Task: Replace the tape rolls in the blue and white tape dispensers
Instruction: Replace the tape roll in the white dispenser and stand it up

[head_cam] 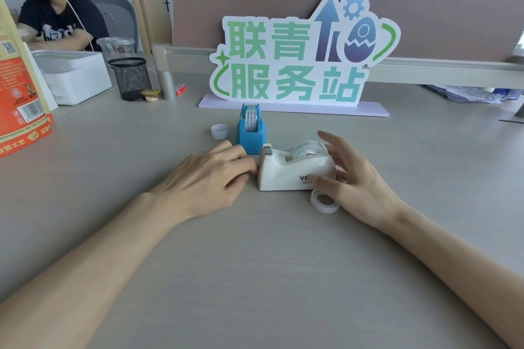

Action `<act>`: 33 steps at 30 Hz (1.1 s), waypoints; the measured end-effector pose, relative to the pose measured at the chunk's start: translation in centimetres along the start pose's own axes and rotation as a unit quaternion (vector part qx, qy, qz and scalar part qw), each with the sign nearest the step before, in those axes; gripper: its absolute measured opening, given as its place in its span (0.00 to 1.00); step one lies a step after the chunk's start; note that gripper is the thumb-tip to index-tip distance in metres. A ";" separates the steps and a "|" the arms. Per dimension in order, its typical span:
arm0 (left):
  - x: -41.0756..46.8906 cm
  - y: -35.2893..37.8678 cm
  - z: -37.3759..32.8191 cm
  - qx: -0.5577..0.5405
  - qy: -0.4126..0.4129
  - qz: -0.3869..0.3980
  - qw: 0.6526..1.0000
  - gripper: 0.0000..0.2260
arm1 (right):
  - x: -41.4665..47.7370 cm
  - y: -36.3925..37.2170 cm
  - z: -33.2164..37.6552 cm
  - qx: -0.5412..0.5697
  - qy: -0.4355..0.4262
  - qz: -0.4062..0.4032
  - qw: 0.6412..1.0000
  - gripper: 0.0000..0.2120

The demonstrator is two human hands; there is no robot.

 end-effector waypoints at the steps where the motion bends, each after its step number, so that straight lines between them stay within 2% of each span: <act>1: 0.0 0.1 0.0 0.012 -0.008 -0.002 1.000 0.13 | 0.1 0.0 -0.1 0.015 0.009 -0.006 1.000 0.34; 4: 0.1 0.2 -0.3 0.043 -0.028 -0.019 0.999 0.16 | 0.2 -0.2 -0.1 0.010 0.032 -0.052 0.998 0.34; 7: 0.1 0.0 -1.2 0.030 -0.055 -0.052 0.997 0.12 | 0.3 -0.1 0.1 -0.030 0.048 -0.087 0.995 0.34; 9: 0.2 0.1 -2.3 -0.053 -0.097 -0.053 0.992 0.08 | 0.3 -0.2 0.0 -0.012 0.054 -0.079 0.995 0.31; 12: 0.6 0.5 -4.3 -0.190 -0.133 -0.016 0.973 0.04 | -0.1 -0.6 0.0 0.038 0.048 -0.026 0.998 0.25; 15: 0.9 0.7 -4.8 -0.272 -0.179 0.034 0.945 0.09 | -0.5 -0.7 0.0 0.046 0.032 0.005 0.998 0.22; 17: 1.2 0.9 -4.6 -0.298 -0.189 0.056 0.934 0.13 | -0.2 -0.6 -0.2 0.040 0.026 -0.001 0.999 0.21; 22: 2.8 2.3 -4.5 -0.234 -0.157 0.091 0.955 0.20 | 1.5 -0.6 -1.2 -0.017 0.018 -0.036 0.999 0.23; 26: 5.0 3.5 -4.9 -0.199 -0.178 0.088 0.960 0.15 | 3.3 -0.8 -1.9 -0.037 0.023 -0.044 0.998 0.25; 33: 7.7 4.3 -5.8 -0.009 -0.227 0.022 0.974 0.10 | 6.5 -0.2 -2.2 -0.078 0.029 -0.070 0.994 0.23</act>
Point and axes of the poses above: each hand's wrist, its own x-axis towards the middle knuckle, its own y-axis out of the palm, z = x × y, the point moved 2 cm from there along x, towards the middle knuckle
